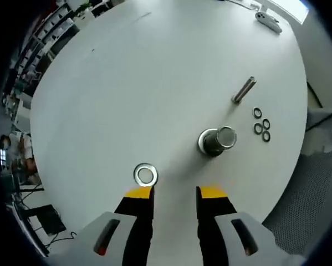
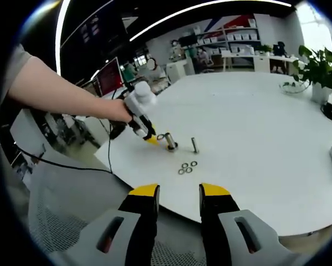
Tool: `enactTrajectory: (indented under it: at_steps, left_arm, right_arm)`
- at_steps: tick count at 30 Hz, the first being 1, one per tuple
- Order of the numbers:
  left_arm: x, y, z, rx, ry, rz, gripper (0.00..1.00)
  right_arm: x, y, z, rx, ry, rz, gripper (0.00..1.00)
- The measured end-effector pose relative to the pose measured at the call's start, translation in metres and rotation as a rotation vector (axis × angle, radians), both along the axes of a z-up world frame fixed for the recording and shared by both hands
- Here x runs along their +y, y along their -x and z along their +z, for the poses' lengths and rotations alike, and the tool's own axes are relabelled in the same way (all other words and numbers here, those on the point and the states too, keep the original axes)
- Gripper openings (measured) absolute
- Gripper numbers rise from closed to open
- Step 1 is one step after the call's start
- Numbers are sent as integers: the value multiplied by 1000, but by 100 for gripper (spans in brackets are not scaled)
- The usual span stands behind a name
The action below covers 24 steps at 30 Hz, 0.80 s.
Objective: Place the washer onto the threaded stud by aligning its center hole with the stud, sliding it down to the base, and recovering from edge contact or off-axis alignment until the washer reaches the visible bottom stop.
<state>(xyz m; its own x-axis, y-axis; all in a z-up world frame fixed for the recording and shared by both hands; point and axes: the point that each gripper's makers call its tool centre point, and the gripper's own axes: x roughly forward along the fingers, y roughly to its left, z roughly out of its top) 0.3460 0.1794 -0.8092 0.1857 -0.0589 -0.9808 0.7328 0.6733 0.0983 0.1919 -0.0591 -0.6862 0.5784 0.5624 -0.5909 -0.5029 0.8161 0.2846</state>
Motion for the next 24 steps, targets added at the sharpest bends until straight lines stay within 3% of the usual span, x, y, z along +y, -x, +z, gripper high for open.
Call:
enactTrajectory:
  at_steps: [9, 15, 19, 24]
  left_arm:
    - [13, -8, -12, -58, 0, 42, 29]
    - [16, -20, -15, -67, 56, 96, 30]
    - [18, -30, -15, -63, 115, 193, 31]
    - [19, -31, -27, -42, 72, 110, 31]
  right_arm:
    - [-2, 0, -2, 5, 7, -7, 31]
    - [-4, 1, -5, 21, 19, -11, 31]
    - [-4, 1, -6, 25, 22, -8, 31]
    - [-5, 0, -5, 25, 17, -19, 29]
